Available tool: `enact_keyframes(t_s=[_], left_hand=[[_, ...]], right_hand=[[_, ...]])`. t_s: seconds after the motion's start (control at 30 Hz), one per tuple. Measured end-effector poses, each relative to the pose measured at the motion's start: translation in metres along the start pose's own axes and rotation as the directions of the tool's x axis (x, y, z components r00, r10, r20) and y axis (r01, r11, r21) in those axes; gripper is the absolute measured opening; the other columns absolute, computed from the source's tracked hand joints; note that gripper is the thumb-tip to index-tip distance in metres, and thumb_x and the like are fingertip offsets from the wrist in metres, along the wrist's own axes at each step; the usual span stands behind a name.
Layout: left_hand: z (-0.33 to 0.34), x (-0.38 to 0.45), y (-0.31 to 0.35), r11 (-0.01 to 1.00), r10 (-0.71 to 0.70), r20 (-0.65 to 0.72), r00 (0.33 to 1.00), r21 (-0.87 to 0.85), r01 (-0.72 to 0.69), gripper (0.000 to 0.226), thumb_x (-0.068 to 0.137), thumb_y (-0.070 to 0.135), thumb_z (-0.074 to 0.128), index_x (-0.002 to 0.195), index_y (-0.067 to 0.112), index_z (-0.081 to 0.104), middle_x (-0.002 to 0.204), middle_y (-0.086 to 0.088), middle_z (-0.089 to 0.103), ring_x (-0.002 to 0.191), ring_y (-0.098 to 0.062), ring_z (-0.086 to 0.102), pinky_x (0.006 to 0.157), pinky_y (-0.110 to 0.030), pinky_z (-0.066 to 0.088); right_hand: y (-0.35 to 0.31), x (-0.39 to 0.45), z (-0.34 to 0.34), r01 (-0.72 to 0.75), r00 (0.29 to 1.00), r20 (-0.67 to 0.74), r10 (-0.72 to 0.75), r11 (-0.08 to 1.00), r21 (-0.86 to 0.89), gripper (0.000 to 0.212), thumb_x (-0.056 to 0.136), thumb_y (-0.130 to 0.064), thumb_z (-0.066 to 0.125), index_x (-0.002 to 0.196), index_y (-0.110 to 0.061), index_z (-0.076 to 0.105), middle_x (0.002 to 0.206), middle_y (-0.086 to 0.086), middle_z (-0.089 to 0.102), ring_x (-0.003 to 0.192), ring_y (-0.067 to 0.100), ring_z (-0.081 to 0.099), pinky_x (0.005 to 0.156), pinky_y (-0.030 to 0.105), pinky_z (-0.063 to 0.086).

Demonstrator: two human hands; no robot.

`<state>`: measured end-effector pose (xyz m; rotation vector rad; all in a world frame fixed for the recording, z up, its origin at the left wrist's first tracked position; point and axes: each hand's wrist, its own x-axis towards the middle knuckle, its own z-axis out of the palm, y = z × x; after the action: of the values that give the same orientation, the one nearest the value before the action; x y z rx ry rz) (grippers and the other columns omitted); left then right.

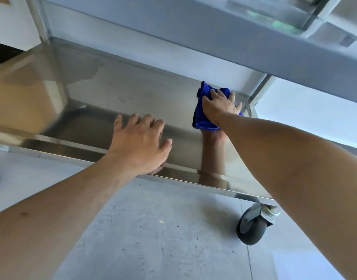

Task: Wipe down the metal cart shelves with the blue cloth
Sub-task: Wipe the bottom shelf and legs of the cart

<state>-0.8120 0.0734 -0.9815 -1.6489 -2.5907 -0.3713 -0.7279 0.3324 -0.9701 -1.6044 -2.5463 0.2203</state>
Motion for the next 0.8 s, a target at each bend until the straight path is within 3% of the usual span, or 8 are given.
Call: enact_keyframes(t_s=[0.37,0.5,0.63,0.73,0.8], left_hand=[[0.006,0.009,0.009,1.000,-0.018,-0.074,0.997,-0.023,0.017,0.037,0.083,0.063,0.030,0.092,0.031,0.047,0.122,0.003,0.056,0.115,-0.028,0.048,0.101,-0.062,0.031],[0.012,0.016,0.014,0.998,-0.028,-0.072,0.997,-0.055,0.024,0.034,0.083,0.063,0.031,0.088,0.032,0.044,0.119,0.003,0.057,0.113,-0.028,0.048,0.101,-0.063,0.031],[0.016,0.014,0.017,0.994,-0.047,-0.013,0.999,-0.097,0.045,0.032,0.084,0.062,0.034,0.087,0.032,0.044,0.121,0.004,0.056,0.117,-0.027,0.047,0.105,-0.064,0.027],[0.006,0.014,0.018,0.986,-0.035,0.053,0.998,-0.159,0.043,0.035,0.084,0.060,0.043,0.082,0.026,0.049,0.122,0.005,0.058,0.119,-0.026,0.048,0.108,-0.057,0.027],[-0.005,0.012,0.016,0.973,-0.002,0.062,0.998,-0.232,0.016,0.037,0.084,0.058,0.047,0.085,0.023,0.058,0.111,0.005,0.063,0.111,-0.025,0.054,0.099,-0.045,0.037]], right_hand=[[0.080,-0.034,-0.020,-0.184,0.983,0.006,0.184,0.983,-0.007,0.048,0.087,-0.045,0.024,0.126,-0.036,0.051,0.142,-0.013,0.046,0.148,0.023,0.012,0.106,0.069,0.012],[0.093,-0.060,-0.023,-0.198,0.980,-0.010,0.198,0.980,-0.003,0.051,0.087,-0.042,0.024,0.134,-0.039,0.046,0.152,-0.016,0.038,0.150,0.024,0.005,0.106,0.074,0.008],[0.089,-0.085,-0.019,-0.186,0.982,0.010,0.186,0.982,-0.032,0.058,0.091,-0.045,0.023,0.148,-0.041,0.032,0.161,-0.016,0.026,0.152,0.024,0.000,0.109,0.068,0.011],[0.072,-0.102,-0.016,-0.152,0.988,0.027,0.152,0.988,-0.023,0.060,0.093,-0.048,0.023,0.153,-0.042,0.025,0.164,-0.015,0.021,0.153,0.024,0.001,0.112,0.064,0.009],[0.060,-0.109,-0.017,-0.122,0.992,0.031,0.122,0.992,-0.013,0.060,0.093,-0.049,0.024,0.153,-0.042,0.025,0.164,-0.015,0.020,0.153,0.025,0.001,0.112,0.064,0.010]])
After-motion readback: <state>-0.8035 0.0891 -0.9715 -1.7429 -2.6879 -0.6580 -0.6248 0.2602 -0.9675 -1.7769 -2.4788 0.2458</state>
